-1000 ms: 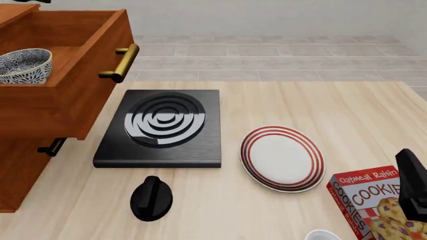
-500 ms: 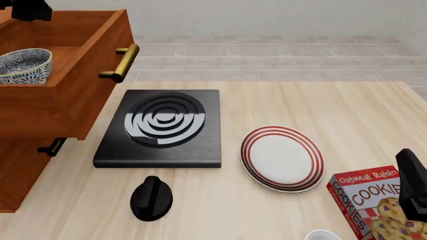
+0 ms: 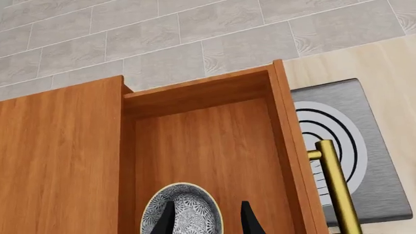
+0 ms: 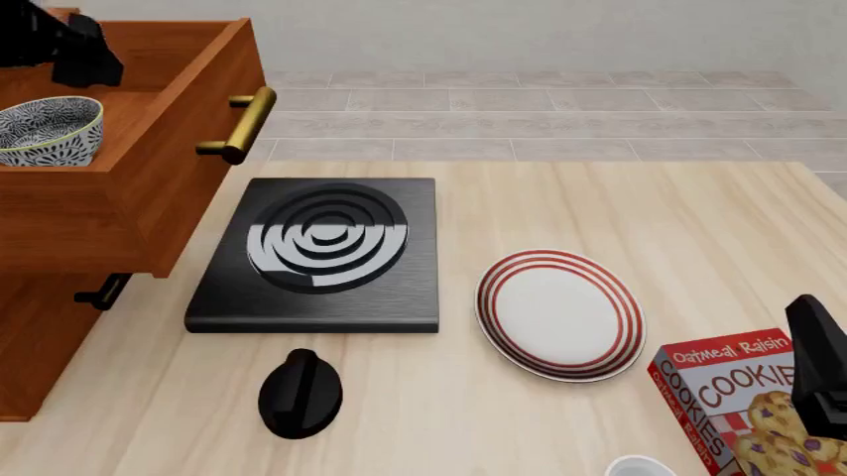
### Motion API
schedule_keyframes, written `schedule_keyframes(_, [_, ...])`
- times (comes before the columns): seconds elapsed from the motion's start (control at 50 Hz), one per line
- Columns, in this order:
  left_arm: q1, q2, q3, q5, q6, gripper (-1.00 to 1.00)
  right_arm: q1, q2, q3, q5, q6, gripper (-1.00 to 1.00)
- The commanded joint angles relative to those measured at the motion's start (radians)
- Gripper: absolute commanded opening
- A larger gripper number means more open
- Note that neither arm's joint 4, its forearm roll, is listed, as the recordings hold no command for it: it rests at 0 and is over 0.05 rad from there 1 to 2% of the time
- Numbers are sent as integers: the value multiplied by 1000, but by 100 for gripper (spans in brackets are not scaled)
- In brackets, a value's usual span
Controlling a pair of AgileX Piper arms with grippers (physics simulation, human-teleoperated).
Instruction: Pick the akita bowl in the top layer of the wooden cabinet and place it on the plate.
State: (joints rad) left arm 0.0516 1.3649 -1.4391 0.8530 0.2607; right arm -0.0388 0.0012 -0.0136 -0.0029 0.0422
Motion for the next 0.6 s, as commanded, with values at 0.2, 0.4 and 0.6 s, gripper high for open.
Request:
schedule_keyframes(0.2, [-1, 2, 71, -33, 0, 100, -2, 0, -1, 1, 1, 100])
schedule_keyframes(0.4, [-2, 5, 105, -54, 1, 100, -2, 0, 0, 0, 1, 100])
schedule_keyframes(0.6, [-1, 5, 139, -71, -1, 100, -3, 0, 0, 0, 1, 100])
